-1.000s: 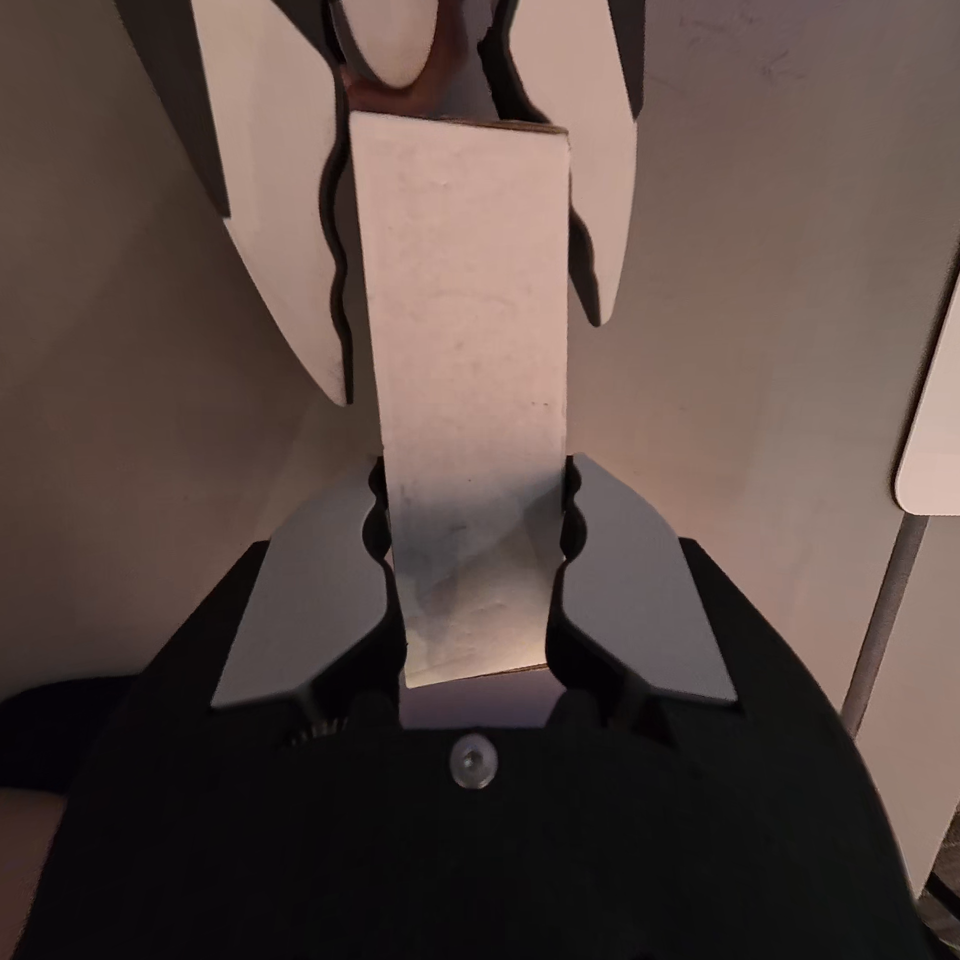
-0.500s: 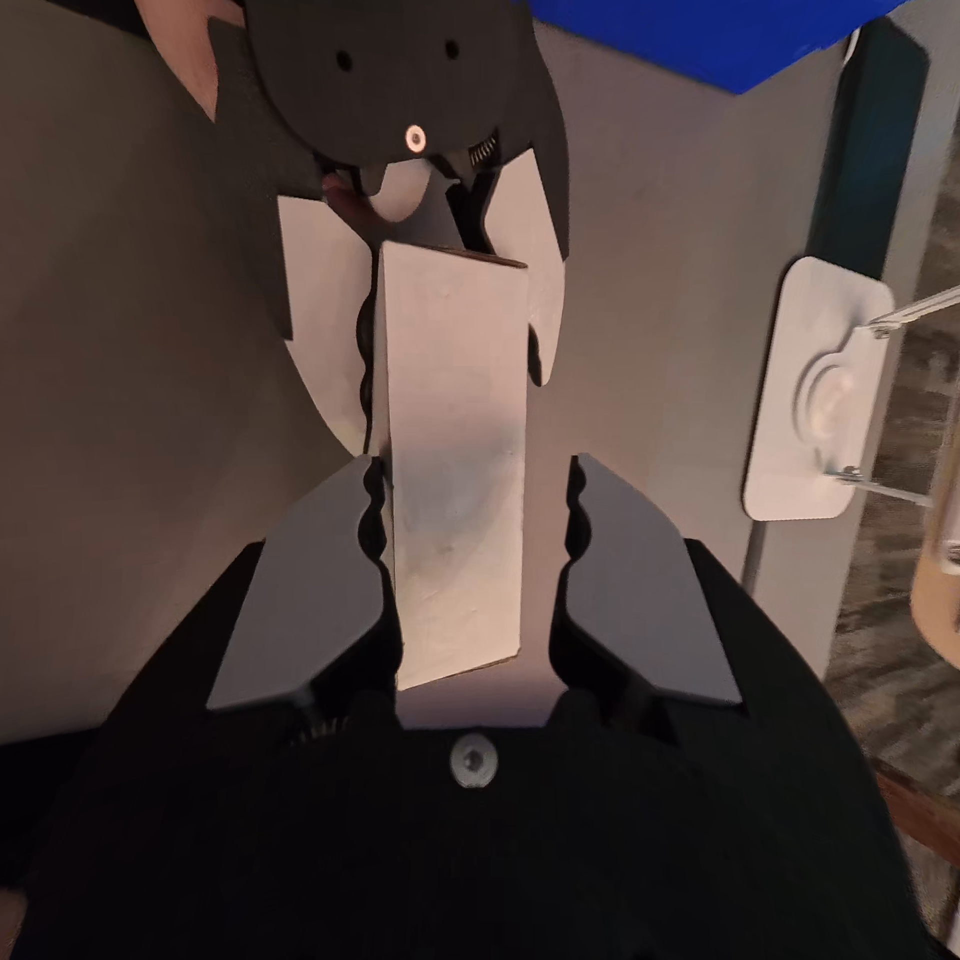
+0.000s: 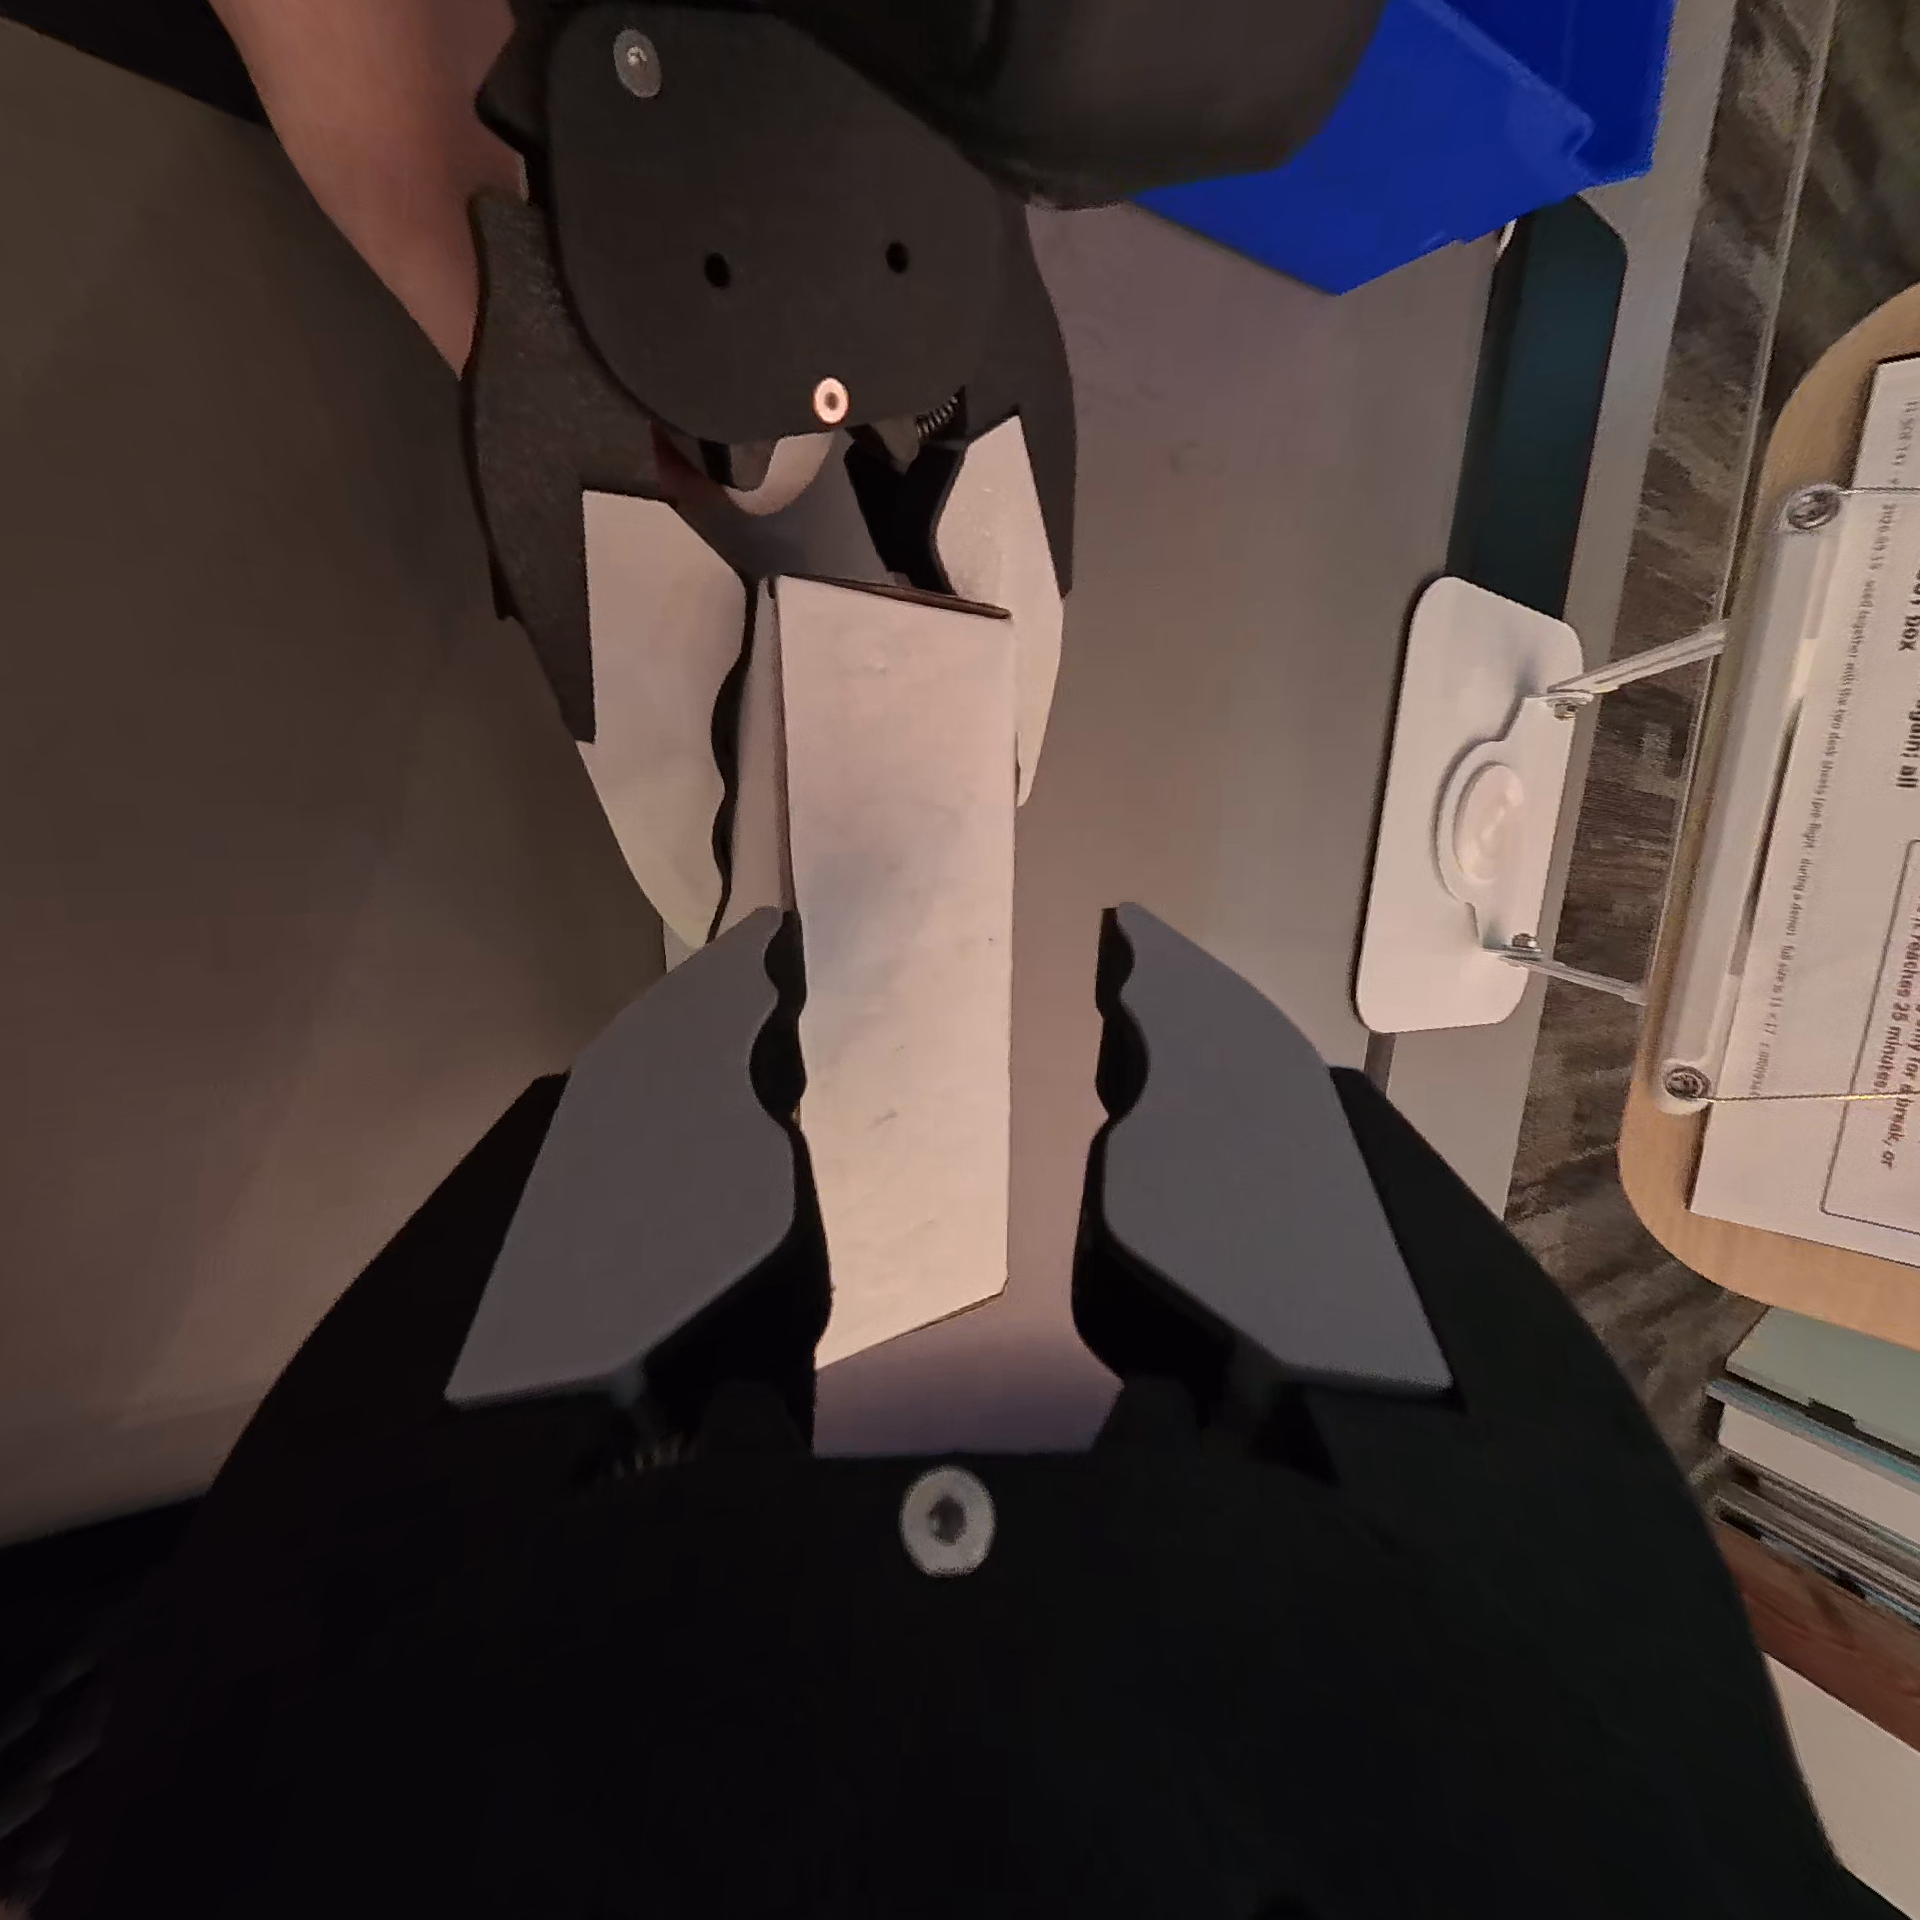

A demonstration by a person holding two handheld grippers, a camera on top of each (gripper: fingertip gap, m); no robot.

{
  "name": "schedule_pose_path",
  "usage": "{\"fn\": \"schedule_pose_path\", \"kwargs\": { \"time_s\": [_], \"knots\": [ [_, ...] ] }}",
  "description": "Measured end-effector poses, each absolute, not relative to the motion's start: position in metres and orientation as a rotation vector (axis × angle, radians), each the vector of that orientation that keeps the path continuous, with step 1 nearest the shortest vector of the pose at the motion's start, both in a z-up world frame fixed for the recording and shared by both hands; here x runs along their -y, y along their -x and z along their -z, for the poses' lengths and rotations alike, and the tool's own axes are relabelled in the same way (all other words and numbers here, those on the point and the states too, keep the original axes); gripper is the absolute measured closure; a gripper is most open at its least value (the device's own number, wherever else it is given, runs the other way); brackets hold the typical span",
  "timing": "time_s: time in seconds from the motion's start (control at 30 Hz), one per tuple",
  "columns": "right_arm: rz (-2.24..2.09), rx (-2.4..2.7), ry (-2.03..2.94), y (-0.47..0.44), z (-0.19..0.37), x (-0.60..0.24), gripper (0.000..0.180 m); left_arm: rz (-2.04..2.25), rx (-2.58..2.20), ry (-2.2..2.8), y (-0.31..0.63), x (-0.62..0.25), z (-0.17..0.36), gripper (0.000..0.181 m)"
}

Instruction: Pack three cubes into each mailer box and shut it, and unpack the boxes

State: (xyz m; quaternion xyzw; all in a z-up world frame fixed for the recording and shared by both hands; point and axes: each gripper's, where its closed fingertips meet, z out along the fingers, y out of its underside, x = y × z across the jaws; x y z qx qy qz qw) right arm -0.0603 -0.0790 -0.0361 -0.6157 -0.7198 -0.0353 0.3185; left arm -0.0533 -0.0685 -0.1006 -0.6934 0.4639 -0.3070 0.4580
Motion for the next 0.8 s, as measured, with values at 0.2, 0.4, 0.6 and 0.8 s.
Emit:
{"fn": "schedule_pose_path", "kwargs": {
  "time_s": [0.2,0.4,0.6,0.8],
  "knots": [
    [0.125,1.943,1.587,0.066,0.043,0.087,0.138,0.744,-1.154,1.709,0.054,0.069,0.102,0.090],
    [0.228,1.931,1.522,0.068,0.037,0.083,0.147,0.733,-1.127,1.734,0.057,0.064,0.101,0.091],
    [0.212,1.897,1.512,0.072,0.036,0.076,0.151,0.721,-1.090,1.760,0.063,0.056,0.101,0.091],
    [0.199,1.864,1.520,0.073,0.034,0.072,0.150,0.720,-1.074,1.776,0.064,0.054,0.101,0.092]
  ]
}}
